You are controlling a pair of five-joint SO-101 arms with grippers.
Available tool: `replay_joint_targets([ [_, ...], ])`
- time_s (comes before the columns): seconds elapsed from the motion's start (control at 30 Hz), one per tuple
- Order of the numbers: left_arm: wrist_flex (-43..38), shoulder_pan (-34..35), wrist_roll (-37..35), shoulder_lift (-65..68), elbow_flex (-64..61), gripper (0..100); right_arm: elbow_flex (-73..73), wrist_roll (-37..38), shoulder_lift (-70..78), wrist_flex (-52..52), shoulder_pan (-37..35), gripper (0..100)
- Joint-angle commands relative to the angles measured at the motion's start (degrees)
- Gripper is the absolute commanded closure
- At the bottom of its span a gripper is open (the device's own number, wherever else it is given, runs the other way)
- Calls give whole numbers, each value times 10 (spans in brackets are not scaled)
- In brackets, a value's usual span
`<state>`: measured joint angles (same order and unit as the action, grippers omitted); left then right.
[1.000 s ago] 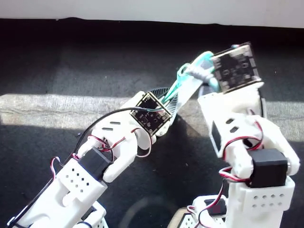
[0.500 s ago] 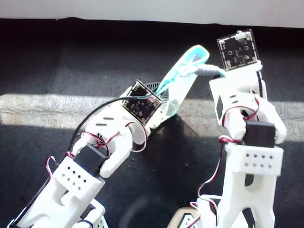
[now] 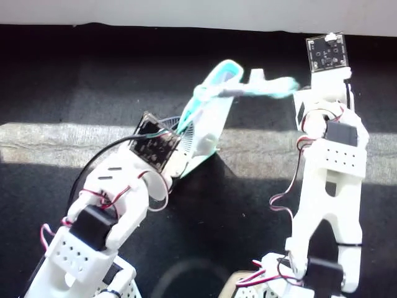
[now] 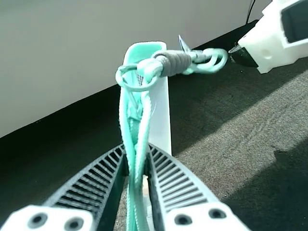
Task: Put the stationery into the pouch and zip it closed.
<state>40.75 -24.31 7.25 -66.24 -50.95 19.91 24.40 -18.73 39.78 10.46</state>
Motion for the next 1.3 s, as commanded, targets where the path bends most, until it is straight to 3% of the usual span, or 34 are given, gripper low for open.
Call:
replay_joint_targets([
  [0.0, 0, 7, -3, -31, -6, 990, 0, 1, 10, -15, 6, 992],
  [0.17, -2, 7, -3, -36, -5, 990, 0, -44, -33, 16, -1, 992],
  [0.3, -2, 7, -2, -31, 23, 990, 0, -55, -111, 119, -45, 978],
  [0.37, -2, 4, -2, -31, 28, 990, 0, -70, -150, 167, -72, 924],
  [0.5, -3, 4, -1, -30, 26, 990, 0, -191, -222, 225, -113, 800],
  [0.6, -3, 4, 0, -27, 27, 990, 0, -273, -266, 245, -138, 783],
  [0.8, 0, 7, -2, 58, 76, 990, 4, -276, -344, 340, -254, 783],
  [0.9, 1, 4, -3, 90, 113, 990, 11, -276, -357, 338, -284, 783],
  [1.1, 29, 4, -3, 94, 118, 990, 44, -280, -320, 219, -290, 783],
  [1.27, 43, 4, -3, 95, 118, 990, 44, -280, -295, 184, -350, 811],
])
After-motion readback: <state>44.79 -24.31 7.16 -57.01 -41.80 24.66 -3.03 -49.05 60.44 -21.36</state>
